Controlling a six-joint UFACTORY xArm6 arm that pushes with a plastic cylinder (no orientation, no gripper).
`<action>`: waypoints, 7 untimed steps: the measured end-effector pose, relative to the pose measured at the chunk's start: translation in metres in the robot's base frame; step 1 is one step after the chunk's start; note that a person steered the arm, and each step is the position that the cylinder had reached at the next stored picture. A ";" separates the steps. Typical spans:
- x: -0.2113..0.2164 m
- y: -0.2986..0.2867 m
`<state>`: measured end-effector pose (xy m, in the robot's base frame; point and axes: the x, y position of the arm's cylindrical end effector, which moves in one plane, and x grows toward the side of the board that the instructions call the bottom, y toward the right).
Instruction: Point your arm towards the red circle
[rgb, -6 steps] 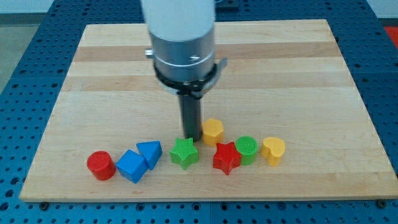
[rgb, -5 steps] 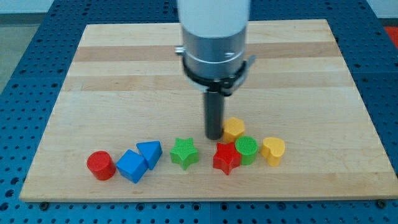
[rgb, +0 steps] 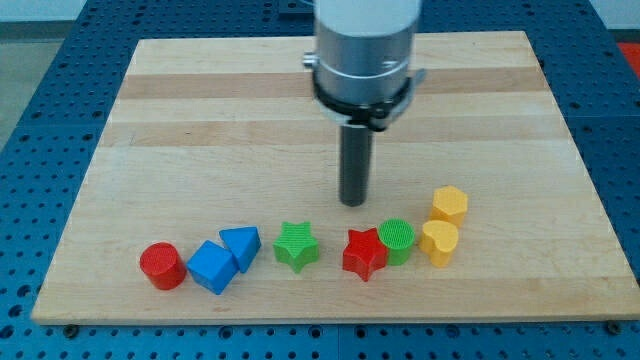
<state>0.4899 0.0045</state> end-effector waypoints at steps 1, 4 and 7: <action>0.000 -0.046; 0.014 -0.159; 0.033 -0.235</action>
<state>0.5233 -0.2309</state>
